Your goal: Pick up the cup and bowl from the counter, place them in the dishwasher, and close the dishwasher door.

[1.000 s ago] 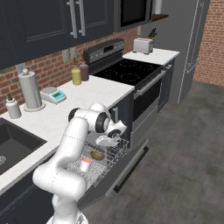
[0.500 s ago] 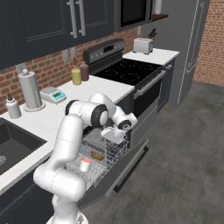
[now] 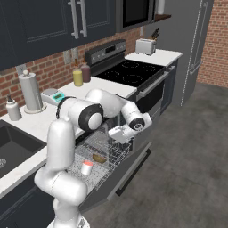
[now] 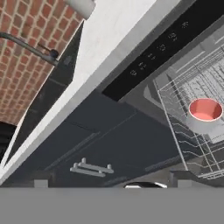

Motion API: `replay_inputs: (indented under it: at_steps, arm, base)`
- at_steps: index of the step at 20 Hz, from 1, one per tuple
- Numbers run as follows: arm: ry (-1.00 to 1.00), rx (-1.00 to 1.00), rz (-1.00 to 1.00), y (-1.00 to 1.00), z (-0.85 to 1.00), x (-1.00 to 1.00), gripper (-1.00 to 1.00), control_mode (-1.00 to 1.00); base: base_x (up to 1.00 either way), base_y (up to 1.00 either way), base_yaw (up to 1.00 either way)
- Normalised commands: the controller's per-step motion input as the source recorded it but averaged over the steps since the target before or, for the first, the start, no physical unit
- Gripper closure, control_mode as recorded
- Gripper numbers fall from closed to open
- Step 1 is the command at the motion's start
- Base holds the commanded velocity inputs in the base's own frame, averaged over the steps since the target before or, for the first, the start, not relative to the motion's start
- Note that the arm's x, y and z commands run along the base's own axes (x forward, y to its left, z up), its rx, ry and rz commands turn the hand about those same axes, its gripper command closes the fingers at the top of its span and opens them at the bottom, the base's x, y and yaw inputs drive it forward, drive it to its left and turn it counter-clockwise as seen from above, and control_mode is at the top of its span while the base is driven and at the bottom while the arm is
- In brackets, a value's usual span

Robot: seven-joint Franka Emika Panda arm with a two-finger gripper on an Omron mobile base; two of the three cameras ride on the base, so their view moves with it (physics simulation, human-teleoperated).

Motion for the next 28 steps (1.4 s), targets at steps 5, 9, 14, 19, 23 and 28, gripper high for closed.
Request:
replay_inputs:
  at_steps: [5, 9, 14, 19, 23, 28]
  arm:
    - [-0.64, 0.25, 0.11, -0.48, 0.55, -0.98, -1.0, -1.0]
    - [-0.67, 0.21, 0.12, -0.31, 0.55, -1.0, -1.0, -1.0]
    - [-0.65, 0.2, 0.09, -0.42, 0.2, -0.91, -1.0, -1.0]
    - [-0.32, 0.09, -0.02, -0.46, -0.42, -0.19, -1.0, -1.0]
    - [-0.04, 0.25, -0.12, -0.63, -0.51, 0.0, -1.0, -1.0]
    - [-0.01, 0.42, -0.2, -0.77, -0.47, 0.04, -1.0, -1.0]
  base:
    - [0.0, 0.0, 0.0]
    - [0.0, 0.0, 0.0]
    - [0.0, 0.0, 0.0]
    - [0.0, 0.0, 0.0]
    - [0.0, 0.0, 0.0]
    - [0.0, 0.0, 0.0]
